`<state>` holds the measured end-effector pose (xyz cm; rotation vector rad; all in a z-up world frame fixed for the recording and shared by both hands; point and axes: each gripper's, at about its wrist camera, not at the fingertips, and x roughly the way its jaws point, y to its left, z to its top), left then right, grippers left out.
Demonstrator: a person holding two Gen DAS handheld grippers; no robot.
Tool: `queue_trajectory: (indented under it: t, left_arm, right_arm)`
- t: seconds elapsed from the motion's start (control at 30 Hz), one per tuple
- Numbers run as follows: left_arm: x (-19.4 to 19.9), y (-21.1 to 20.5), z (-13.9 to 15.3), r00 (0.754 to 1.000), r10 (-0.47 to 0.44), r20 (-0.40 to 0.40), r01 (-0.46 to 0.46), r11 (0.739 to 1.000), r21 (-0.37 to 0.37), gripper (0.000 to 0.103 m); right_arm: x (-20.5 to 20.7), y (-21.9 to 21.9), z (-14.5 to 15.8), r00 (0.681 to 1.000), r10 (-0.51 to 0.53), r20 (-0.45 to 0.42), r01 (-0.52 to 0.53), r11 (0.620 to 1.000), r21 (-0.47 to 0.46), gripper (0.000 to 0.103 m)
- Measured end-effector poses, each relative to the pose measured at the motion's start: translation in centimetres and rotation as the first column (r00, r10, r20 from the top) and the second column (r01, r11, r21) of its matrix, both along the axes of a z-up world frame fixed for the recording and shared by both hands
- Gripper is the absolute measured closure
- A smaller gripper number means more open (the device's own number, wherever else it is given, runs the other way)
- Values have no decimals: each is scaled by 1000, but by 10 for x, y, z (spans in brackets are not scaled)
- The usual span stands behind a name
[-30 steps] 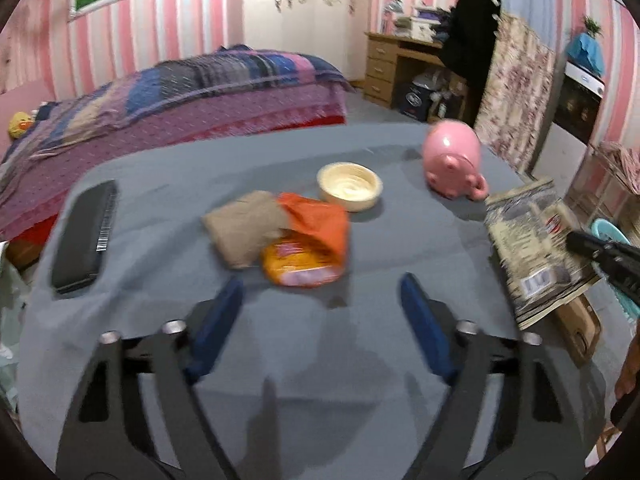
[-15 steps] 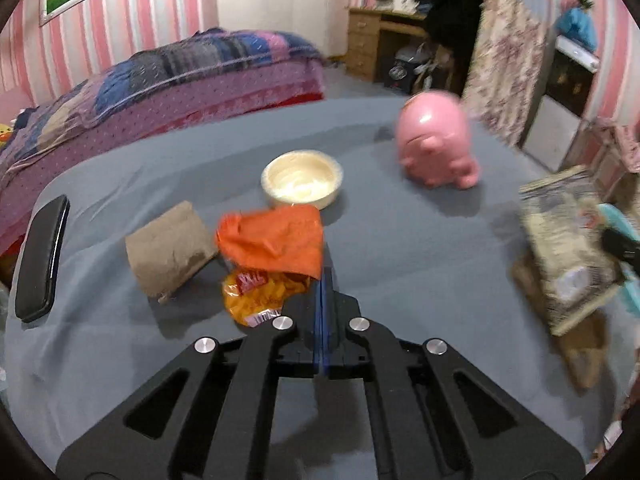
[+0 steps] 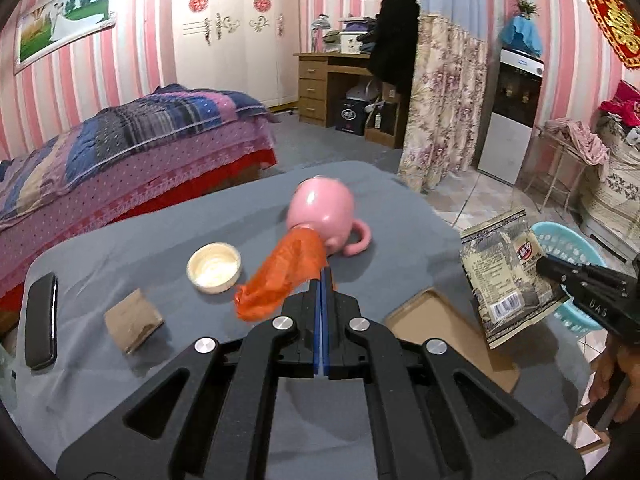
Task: Collect trash
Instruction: 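Carry the orange bag and printed wrapper over the light-blue basket with both tools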
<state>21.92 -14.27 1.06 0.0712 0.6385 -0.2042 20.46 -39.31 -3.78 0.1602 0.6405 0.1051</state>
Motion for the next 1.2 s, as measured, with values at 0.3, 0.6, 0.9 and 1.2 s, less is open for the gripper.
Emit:
queue_trajectory:
  t: [0.3,0.6,0.9,1.2]
  left_arm:
    - [4,-72,16,994,-108,35,108,994,-1,103]
    - [-2,-150,19,968,-245,48,246,969,-14,103]
    - [-7,-232,2,918,-395,25,396,918,-2,103]
    - [-5,-311,-20,862,-508,6,507,861,37,103]
  right_arm:
    - [-18,-57,12,991,-129,37,130,992,-3,99]
    - [-40,-135,12,938,-343,43,345,936,-72,99]
    - [-65,-204,5,874,-486,26,486,870,-85,99]
    - [-73,-232,-5,840,-542,5,540,836,-101,99]
